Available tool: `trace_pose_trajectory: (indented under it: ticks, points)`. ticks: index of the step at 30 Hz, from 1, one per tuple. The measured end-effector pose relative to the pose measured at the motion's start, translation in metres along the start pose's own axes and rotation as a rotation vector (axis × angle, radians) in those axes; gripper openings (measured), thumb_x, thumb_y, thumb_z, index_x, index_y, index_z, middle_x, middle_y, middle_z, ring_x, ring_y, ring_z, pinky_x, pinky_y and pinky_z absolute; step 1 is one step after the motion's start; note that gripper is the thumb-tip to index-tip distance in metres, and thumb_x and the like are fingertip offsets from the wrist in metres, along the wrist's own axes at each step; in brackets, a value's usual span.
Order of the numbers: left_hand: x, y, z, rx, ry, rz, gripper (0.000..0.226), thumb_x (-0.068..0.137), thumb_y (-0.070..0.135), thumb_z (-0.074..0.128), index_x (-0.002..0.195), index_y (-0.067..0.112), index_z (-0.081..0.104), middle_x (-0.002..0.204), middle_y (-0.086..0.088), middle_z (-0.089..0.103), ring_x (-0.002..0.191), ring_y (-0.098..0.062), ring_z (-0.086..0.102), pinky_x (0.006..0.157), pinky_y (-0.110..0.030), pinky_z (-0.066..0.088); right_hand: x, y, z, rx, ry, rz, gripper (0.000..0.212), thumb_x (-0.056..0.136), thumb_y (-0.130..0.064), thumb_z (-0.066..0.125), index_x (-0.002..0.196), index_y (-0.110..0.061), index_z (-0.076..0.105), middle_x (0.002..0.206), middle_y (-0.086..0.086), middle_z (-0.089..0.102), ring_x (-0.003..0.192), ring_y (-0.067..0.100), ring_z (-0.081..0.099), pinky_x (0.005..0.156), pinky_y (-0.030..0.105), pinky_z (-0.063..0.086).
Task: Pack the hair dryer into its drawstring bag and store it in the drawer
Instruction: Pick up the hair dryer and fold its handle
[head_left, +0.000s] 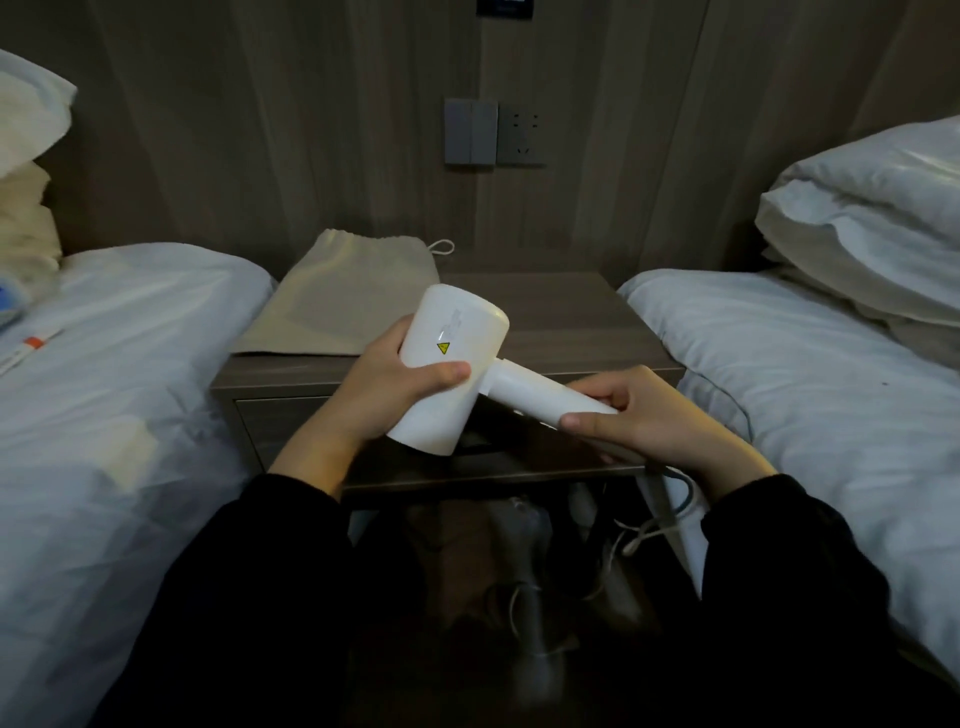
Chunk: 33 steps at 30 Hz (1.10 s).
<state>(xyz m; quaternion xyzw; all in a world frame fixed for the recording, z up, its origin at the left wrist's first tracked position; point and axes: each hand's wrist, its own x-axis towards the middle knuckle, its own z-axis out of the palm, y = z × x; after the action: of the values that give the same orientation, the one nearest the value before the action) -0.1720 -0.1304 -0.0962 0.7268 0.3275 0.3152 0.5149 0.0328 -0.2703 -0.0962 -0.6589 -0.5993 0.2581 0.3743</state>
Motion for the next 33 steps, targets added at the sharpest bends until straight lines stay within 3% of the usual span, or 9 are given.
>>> trace_pose_trajectory:
  ticks: [3,9,15,20,25,29,33]
  points:
    - [-0.004,-0.004,-0.001,-0.067,0.044,-0.045,0.058,0.062,0.036,0.072,0.116,0.025,0.054,0.105,0.003,0.064,0.093,-0.016,0.062,0.070,-0.030,0.049,0.005,-0.001,0.010,-0.121,0.057,0.019,0.011,0.079,-0.035,0.068,0.089,-0.031,0.072,0.083,0.012,0.073,0.072,0.031,0.066,0.062,0.028,0.045]
    - [-0.015,-0.013,0.002,-0.092,0.102,-0.102,0.044,0.079,0.025,0.068,0.116,0.032,0.045,0.098,0.012,0.054,0.089,-0.009,0.053,0.065,-0.026,0.043,-0.002,0.003,0.023,-0.102,0.065,0.018,0.012,0.081,-0.033,0.067,0.089,-0.026,0.073,0.063,-0.007,0.064,0.050,-0.001,0.052,0.052,0.015,0.039]
    - [-0.027,-0.020,0.012,-0.098,0.123,-0.082,0.042,0.079,0.021,0.069,0.115,0.027,0.047,0.101,0.006,0.055,0.091,-0.011,0.054,0.068,-0.026,0.045,-0.014,0.008,0.030,-0.038,0.085,0.030,0.009,0.082,-0.028,0.067,0.089,-0.027,0.072,0.051,-0.017,0.060,0.043,0.000,0.049,0.046,0.012,0.037]
    - [-0.027,-0.017,0.020,-0.114,0.154,-0.053,0.043,0.078,0.019,0.070,0.117,0.022,0.050,0.105,0.003,0.057,0.091,-0.013,0.056,0.068,-0.026,0.047,-0.016,0.008,0.029,0.017,0.121,0.018,0.008,0.081,-0.024,0.068,0.081,-0.032,0.071,0.049,-0.011,0.059,0.042,0.003,0.047,0.045,0.015,0.037]
    - [-0.018,-0.008,0.031,-0.290,0.256,-0.145,0.051,0.081,0.027,0.066,0.126,0.024,0.042,0.103,0.006,0.055,0.087,-0.009,0.055,0.062,-0.024,0.045,-0.005,0.003,0.049,0.162,0.306,0.047,0.020,0.089,-0.027,0.058,0.070,-0.023,0.064,0.053,0.001,0.056,0.039,0.010,0.046,0.041,0.018,0.037]
    - [-0.011,-0.006,0.021,-0.278,0.185,-0.240,0.053,0.082,0.035,0.064,0.129,0.029,0.039,0.117,-0.001,0.053,0.098,-0.020,0.056,0.077,-0.037,0.051,-0.002,0.003,0.044,0.114,0.253,0.035,0.026,0.089,-0.030,0.058,0.063,-0.027,0.062,0.048,-0.003,0.054,0.038,0.011,0.047,0.042,0.018,0.038]
    - [-0.012,-0.004,0.021,-0.349,0.187,-0.250,0.054,0.083,0.036,0.063,0.129,0.033,0.034,0.109,0.001,0.051,0.096,-0.022,0.057,0.070,-0.039,0.053,-0.007,0.003,0.032,0.088,0.169,0.010,0.031,0.089,-0.032,0.058,0.059,-0.035,0.064,0.045,-0.004,0.054,0.038,0.011,0.048,0.043,0.019,0.037]
